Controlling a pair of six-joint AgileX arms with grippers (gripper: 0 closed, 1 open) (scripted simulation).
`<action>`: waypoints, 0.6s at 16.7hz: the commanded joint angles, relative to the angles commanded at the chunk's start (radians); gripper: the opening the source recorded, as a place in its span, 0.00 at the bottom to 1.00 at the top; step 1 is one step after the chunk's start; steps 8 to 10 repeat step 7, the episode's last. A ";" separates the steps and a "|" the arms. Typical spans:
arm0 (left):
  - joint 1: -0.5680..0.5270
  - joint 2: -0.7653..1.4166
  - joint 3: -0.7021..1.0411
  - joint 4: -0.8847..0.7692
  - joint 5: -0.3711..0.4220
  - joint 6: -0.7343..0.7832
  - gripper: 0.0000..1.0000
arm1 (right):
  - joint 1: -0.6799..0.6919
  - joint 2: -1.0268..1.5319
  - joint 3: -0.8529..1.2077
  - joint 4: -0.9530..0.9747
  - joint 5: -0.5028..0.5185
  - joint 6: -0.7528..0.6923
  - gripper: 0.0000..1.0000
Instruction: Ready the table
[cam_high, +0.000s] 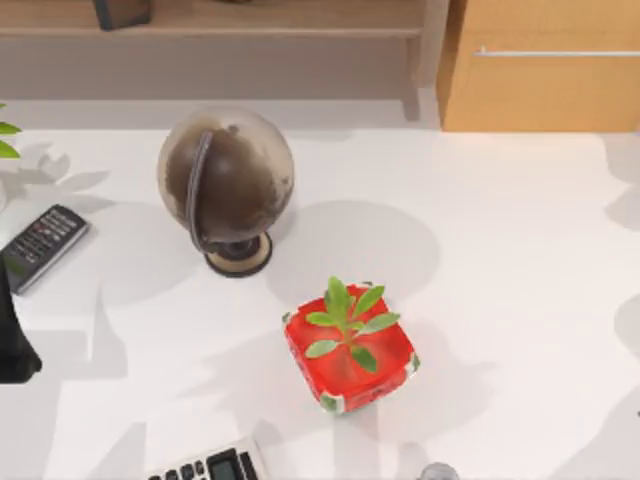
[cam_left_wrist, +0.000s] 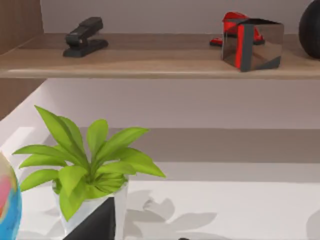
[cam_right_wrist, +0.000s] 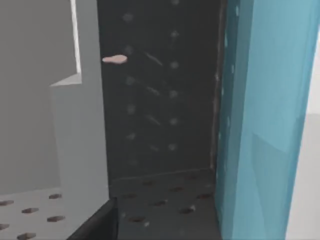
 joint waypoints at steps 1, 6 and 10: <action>0.000 0.000 0.000 0.000 0.000 0.000 1.00 | -0.008 -0.020 -0.024 0.007 -0.009 -0.003 1.00; 0.000 0.000 0.000 0.000 0.000 0.000 1.00 | -0.046 -0.074 -0.122 0.028 -0.036 -0.013 1.00; 0.000 0.000 0.000 0.000 0.000 0.000 1.00 | -0.047 -0.074 -0.124 0.028 -0.037 -0.014 1.00</action>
